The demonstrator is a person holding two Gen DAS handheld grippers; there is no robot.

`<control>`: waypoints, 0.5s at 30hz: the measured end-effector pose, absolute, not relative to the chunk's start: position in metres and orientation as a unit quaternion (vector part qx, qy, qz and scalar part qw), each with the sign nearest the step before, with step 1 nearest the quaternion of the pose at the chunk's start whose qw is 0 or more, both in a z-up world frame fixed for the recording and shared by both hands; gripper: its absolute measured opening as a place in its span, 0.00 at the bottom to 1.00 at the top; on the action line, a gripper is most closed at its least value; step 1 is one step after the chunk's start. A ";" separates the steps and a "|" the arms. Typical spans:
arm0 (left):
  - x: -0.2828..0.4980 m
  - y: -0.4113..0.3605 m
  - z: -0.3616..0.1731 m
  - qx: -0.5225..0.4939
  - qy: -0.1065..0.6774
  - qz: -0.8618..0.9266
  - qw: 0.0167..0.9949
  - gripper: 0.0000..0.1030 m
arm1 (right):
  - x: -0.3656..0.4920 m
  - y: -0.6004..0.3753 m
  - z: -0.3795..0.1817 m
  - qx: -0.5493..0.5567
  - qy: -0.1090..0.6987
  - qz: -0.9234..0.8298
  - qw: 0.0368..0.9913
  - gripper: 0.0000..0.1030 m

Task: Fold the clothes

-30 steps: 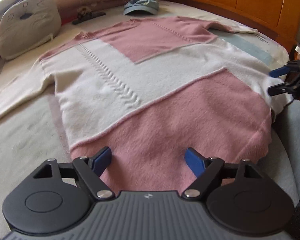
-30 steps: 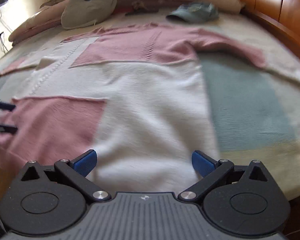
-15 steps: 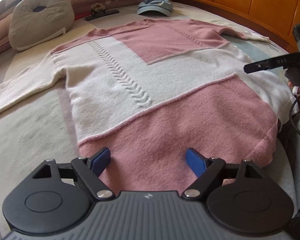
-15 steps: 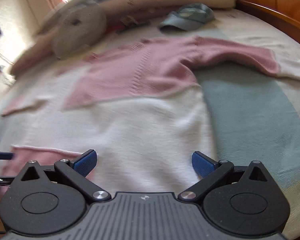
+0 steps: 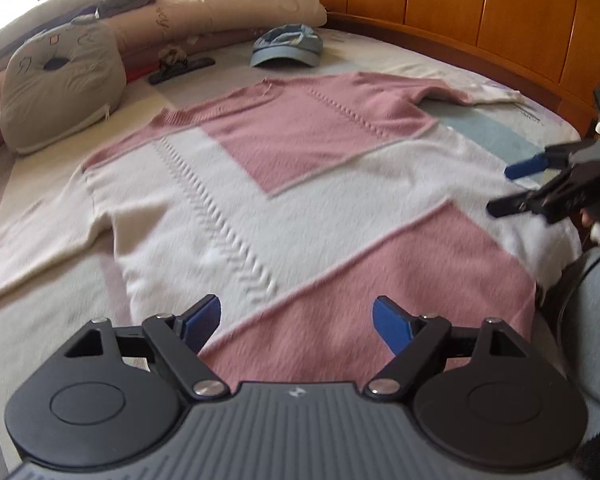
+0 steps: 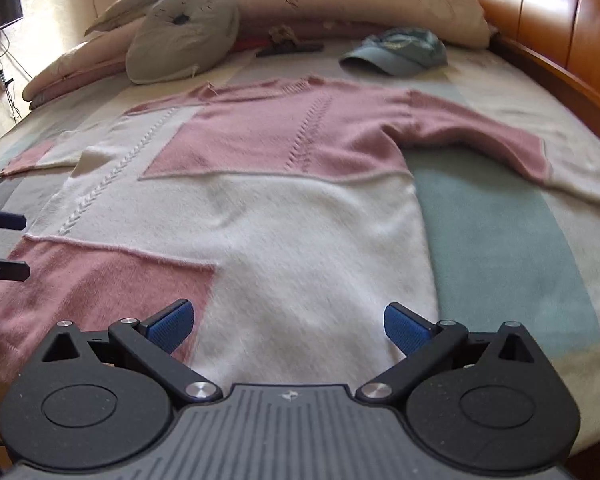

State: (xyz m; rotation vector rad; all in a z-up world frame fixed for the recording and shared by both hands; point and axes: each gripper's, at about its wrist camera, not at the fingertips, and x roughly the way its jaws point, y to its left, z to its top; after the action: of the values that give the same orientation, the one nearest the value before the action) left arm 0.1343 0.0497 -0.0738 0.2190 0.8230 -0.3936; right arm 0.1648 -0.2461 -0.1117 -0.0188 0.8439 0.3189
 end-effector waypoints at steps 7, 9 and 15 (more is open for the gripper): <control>0.158 0.040 -0.069 0.077 0.425 -0.212 0.877 0.81 | 0.131 -0.261 -0.122 -0.017 0.403 0.114 0.908 1.00; 0.180 0.024 -0.059 0.060 0.421 -0.231 0.875 0.81 | 0.124 -0.270 -0.114 0.009 0.398 0.107 0.911 1.00; 0.266 -0.068 -0.034 0.052 0.382 -0.312 0.868 0.81 | 0.121 -0.295 -0.096 0.030 0.372 0.064 0.926 1.00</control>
State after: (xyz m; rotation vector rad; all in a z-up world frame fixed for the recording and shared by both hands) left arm 0.2658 -0.0678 -0.0343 0.1083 0.7985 -0.6534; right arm 0.1206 -0.2946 -0.0961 0.0625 0.7624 0.1317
